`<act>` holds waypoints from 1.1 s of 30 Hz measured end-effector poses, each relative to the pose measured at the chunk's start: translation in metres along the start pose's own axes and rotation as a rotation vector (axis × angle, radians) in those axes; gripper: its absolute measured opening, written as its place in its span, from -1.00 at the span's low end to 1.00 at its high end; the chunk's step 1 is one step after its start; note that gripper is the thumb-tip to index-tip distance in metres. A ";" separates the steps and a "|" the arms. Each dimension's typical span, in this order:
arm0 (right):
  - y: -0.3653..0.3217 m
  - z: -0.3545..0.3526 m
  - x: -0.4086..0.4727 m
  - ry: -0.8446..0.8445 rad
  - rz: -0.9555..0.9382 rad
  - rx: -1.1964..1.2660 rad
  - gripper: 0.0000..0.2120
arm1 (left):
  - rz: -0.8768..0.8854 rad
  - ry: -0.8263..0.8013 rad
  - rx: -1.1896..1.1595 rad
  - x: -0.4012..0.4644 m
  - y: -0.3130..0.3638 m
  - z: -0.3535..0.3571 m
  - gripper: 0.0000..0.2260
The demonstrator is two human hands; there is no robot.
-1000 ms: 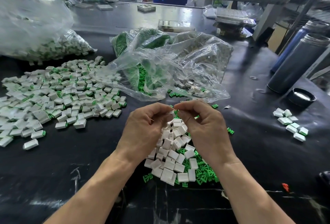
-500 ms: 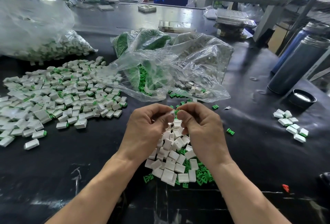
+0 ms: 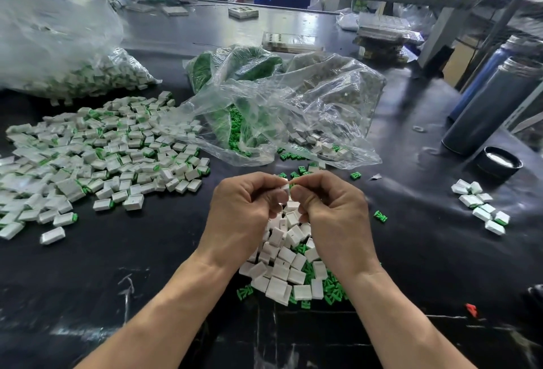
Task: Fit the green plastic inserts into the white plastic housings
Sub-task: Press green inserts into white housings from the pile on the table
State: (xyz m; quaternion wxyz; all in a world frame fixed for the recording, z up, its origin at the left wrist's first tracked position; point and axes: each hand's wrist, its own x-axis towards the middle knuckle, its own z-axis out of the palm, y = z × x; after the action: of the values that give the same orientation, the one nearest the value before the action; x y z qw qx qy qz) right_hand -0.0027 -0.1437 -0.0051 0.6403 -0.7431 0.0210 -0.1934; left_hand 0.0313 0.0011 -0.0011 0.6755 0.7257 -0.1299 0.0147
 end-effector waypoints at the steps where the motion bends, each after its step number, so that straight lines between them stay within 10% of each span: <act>1: 0.000 -0.001 0.000 0.002 -0.004 -0.005 -0.78 | 0.007 0.000 0.015 0.000 -0.001 0.000 -0.81; 10: -0.008 0.003 0.002 0.024 0.106 0.166 -0.83 | 0.043 0.017 0.004 0.002 0.006 -0.001 -0.90; 19: -0.009 0.009 0.003 -0.243 0.348 0.313 -0.40 | 0.073 -0.064 -0.017 0.004 0.007 0.003 -0.91; 33: -0.015 0.021 -0.002 -0.007 0.305 0.381 -0.52 | 0.035 -0.136 -0.155 -0.002 0.010 0.019 -0.92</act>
State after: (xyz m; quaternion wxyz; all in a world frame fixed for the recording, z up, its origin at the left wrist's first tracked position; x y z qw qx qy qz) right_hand -0.0012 -0.1203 0.0067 0.7906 -0.5979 0.0940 -0.0926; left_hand 0.0241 -0.0178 0.0065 0.7189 0.6682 -0.1890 -0.0326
